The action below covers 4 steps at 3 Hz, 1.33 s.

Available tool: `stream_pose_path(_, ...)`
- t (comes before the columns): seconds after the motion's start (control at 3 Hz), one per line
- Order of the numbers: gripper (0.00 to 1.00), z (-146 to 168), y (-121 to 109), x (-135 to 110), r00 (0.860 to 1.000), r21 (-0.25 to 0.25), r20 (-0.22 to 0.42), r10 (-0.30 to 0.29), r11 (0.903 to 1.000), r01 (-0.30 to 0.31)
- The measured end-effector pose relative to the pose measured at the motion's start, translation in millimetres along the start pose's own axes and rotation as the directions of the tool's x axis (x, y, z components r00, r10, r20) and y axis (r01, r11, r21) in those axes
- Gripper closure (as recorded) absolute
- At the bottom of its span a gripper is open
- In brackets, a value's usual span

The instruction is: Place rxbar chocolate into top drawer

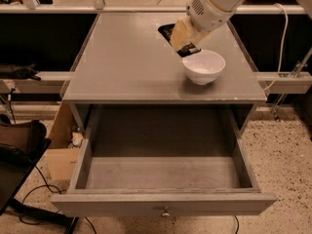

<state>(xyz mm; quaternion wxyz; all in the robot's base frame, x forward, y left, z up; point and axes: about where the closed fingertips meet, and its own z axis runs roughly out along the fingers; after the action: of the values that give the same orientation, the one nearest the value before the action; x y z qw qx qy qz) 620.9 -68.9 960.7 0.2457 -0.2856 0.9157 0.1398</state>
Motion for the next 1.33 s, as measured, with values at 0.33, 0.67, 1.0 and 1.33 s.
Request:
stream_pose_path(0.33,1.00,-20,44,50,0.999,-0.055,-0.012,-0.037,0.9978,0.037)
stream_pose_path(0.67,1.00,-9,71,142,0.997,-0.136,-0.063,-0.046,0.9900,0.037)
stream_pose_path(1.0,1.00,27,70,220,0.987,-0.155,-0.161,-0.012,0.9879,-0.014)
stream_pose_path(1.33,1.00,90,52,286,0.961,-0.128,-0.274,0.043,0.9885,-0.080)
